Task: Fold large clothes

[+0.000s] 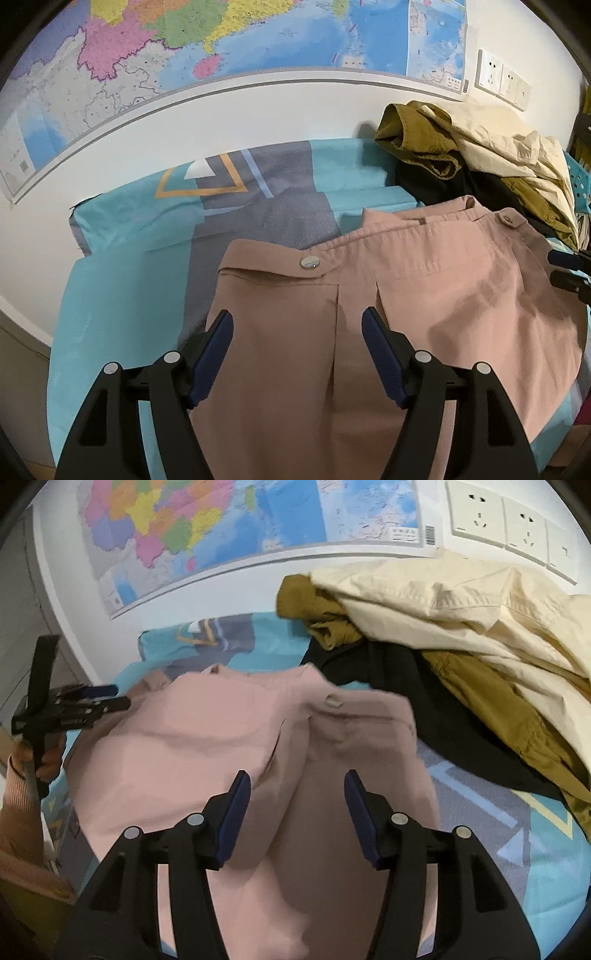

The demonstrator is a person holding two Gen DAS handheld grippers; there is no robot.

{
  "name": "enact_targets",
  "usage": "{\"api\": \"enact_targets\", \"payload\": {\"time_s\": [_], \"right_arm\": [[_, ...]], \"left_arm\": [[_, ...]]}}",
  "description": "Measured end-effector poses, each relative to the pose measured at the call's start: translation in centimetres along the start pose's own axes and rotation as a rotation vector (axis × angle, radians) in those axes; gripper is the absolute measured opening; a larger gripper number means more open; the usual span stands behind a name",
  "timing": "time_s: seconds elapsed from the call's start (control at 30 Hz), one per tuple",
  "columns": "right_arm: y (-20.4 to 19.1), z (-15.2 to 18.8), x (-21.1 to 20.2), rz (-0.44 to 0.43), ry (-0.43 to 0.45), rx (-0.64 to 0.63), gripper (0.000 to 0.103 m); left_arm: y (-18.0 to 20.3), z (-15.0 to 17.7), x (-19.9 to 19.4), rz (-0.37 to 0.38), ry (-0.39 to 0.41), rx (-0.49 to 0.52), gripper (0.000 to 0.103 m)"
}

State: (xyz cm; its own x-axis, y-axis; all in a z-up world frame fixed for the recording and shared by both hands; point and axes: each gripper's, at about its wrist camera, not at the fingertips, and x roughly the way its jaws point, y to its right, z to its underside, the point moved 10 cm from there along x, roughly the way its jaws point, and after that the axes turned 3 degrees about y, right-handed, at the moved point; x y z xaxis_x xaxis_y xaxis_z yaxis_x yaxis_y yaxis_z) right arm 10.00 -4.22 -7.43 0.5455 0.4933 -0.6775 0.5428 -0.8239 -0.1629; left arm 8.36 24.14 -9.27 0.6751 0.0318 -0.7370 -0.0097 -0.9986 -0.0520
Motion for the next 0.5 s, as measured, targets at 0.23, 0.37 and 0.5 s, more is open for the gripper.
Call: {"api": "enact_targets", "payload": {"time_s": [0.23, 0.37, 0.5], "right_arm": [[1.5, 0.0, 2.4, 0.013, -0.006, 0.035, 0.043], [2.0, -0.5, 3.8, 0.013, -0.004, 0.034, 0.041], [2.1, -0.9, 4.0, 0.012, -0.003, 0.047, 0.042]], "left_arm": [[-0.8, 1.1, 2.2, -0.026, -0.051, -0.023, 0.07], [-1.8, 1.0, 3.7, -0.055, -0.05, -0.032, 0.076], [-2.4, 1.1, 4.4, -0.063, -0.055, -0.056, 0.081]]}}
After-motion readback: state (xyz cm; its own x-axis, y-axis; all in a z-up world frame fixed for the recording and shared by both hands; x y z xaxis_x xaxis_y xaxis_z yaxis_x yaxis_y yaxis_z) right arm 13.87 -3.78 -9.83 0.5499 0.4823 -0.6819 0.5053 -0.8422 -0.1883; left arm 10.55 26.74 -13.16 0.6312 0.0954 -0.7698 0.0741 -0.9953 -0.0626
